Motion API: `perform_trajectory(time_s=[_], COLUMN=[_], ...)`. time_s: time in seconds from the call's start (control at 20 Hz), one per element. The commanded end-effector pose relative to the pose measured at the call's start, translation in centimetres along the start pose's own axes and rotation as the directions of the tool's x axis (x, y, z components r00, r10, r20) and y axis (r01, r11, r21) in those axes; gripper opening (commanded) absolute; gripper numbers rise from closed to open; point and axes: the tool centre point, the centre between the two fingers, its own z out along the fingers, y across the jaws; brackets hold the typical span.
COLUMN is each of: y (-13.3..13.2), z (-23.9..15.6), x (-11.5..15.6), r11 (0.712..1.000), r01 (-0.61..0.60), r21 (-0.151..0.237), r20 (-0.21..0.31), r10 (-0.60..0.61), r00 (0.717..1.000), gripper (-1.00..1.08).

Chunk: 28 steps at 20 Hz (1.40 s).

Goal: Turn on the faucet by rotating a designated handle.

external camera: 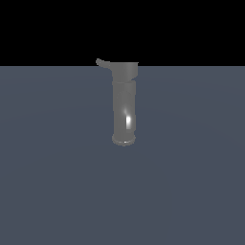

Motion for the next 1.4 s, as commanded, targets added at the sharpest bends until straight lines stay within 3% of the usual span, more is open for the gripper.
perform_trajectory(time_s=[0.0, 0.3, 0.65, 1.0, 1.35], y=[-0.6, -1.9, -3.5, -5.0, -6.6], z=[0.5, 2.2, 4.5, 7.3, 10.4], x=[1.4, 4.7, 8.4, 11.9, 15.2], r11=[0.998, 0.975, 0.916, 0.823, 0.701], r01=[-0.064, -0.221, -0.401, -0.568, -0.713], r21=[0.013, 0.029, 0.024, 0.002, -0.025], r20=[0.011, 0.039, 0.064, 0.07, 0.052], r10=[0.064, 0.22, 0.399, 0.566, 0.713], r00=[0.998, 0.975, 0.915, 0.821, 0.699], gripper=[-1.0, -1.0, -1.0, -1.0, -1.0])
